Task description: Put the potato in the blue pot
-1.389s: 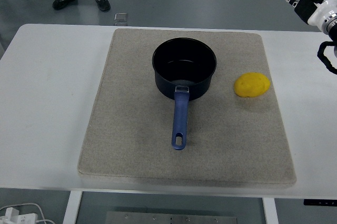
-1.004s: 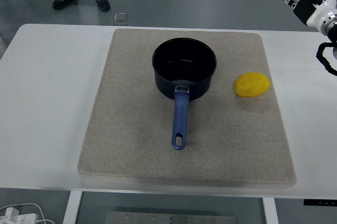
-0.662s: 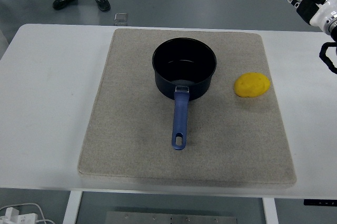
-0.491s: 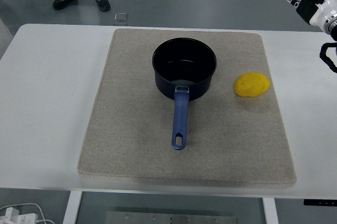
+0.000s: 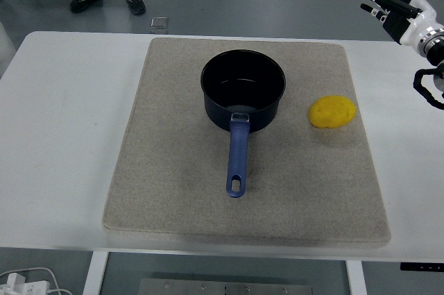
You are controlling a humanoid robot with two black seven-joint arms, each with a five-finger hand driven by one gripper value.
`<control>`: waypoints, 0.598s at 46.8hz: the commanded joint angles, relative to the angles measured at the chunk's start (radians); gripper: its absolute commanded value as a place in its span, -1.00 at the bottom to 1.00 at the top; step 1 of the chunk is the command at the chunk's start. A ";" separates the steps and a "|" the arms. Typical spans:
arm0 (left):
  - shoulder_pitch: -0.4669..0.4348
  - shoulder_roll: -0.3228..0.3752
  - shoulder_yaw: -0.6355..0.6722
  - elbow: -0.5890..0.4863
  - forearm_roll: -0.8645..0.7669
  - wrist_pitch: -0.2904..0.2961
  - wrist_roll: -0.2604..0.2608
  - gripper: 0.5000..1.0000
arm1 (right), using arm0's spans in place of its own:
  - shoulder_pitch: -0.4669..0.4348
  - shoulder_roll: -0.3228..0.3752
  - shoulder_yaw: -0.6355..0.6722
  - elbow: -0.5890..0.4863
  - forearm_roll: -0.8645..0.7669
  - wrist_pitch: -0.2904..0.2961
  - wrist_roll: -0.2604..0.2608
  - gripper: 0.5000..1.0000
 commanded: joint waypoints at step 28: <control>0.000 0.000 0.000 0.000 0.000 0.000 0.001 1.00 | 0.007 -0.031 -0.001 0.001 -0.066 0.012 0.004 0.71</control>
